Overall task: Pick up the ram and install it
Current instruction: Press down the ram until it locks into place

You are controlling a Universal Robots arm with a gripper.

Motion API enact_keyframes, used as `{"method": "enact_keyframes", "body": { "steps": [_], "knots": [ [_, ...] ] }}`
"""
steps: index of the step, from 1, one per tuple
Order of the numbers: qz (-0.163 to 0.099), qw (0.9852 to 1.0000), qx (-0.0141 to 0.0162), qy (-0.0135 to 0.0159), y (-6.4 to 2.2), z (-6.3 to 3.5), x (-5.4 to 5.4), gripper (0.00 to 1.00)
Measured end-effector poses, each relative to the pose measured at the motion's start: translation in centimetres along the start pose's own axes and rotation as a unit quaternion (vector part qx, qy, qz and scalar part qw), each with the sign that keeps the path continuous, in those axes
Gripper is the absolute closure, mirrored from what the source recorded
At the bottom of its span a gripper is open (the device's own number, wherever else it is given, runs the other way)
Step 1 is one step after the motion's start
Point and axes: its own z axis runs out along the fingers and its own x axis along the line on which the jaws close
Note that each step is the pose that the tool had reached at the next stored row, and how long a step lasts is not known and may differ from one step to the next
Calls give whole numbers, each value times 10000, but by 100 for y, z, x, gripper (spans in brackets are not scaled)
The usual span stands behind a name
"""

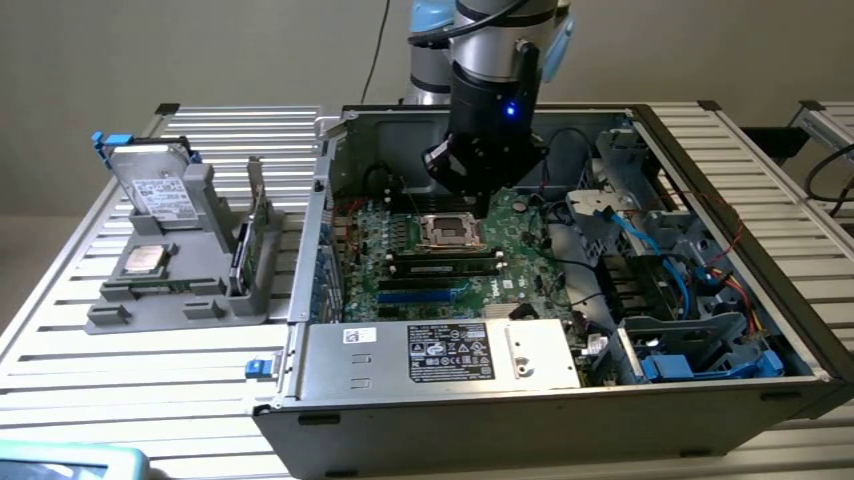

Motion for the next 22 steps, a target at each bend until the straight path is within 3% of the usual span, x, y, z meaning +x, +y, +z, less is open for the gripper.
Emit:
{"method": "enact_keyframes", "body": {
  "steps": [8,13,22],
  "knots": [
    [456,9990,18,-18,8,-203,-8,89],
    [720,9974,32,-28,9,-214,-3,89],
    [953,9954,64,-35,24,-216,83,89]
  ]
}}
